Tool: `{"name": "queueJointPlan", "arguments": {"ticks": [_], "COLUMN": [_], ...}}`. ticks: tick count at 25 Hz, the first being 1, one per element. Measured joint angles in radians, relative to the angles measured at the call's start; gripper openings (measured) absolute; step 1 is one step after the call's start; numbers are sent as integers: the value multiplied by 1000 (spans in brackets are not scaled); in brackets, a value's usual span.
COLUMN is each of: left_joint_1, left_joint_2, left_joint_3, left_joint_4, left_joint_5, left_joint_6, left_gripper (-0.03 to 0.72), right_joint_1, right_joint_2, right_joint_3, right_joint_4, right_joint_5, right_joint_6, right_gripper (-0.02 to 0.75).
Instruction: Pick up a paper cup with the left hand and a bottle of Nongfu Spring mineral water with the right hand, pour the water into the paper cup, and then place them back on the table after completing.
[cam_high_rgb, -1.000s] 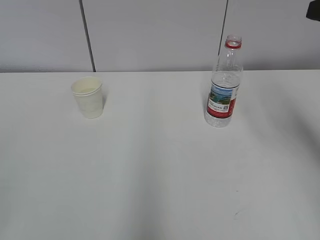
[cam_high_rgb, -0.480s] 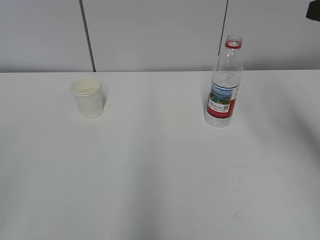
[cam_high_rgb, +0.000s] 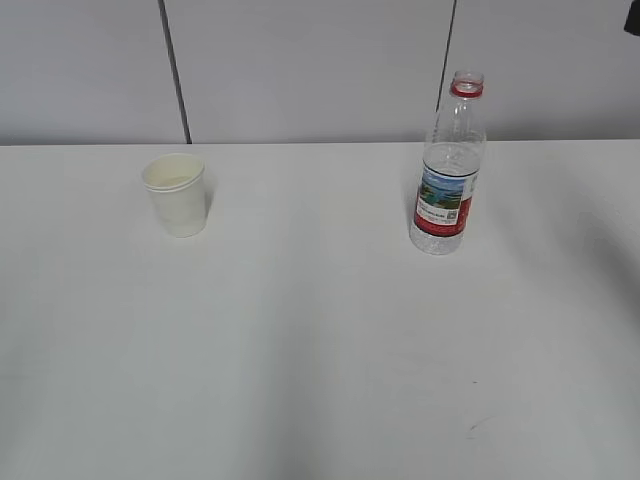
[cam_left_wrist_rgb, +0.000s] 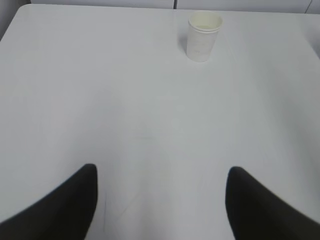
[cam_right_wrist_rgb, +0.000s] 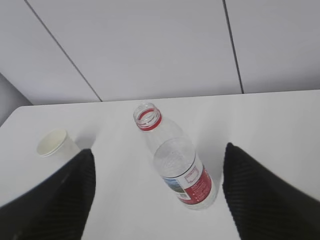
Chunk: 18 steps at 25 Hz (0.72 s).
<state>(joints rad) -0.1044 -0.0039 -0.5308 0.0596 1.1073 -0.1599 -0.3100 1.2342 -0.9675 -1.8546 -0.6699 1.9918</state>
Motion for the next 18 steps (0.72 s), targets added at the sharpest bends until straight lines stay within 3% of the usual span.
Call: {"name": "queueJointPlan", "arguments": {"ticks": [14, 18], "left_joint_1": [0, 0], "left_joint_2": [0, 0], "left_joint_3": [0, 0], "left_joint_4": [0, 0], "left_joint_5": [0, -1], "left_joint_6": [0, 0], "left_gripper": [490, 490], "right_joint_1": [0, 40], "right_joint_2": [98, 135], "right_joint_3": [0, 0], "right_joint_4": [0, 0], "right_joint_5": [193, 308], "right_joint_6": [-61, -193], "right_gripper": [586, 586]}}
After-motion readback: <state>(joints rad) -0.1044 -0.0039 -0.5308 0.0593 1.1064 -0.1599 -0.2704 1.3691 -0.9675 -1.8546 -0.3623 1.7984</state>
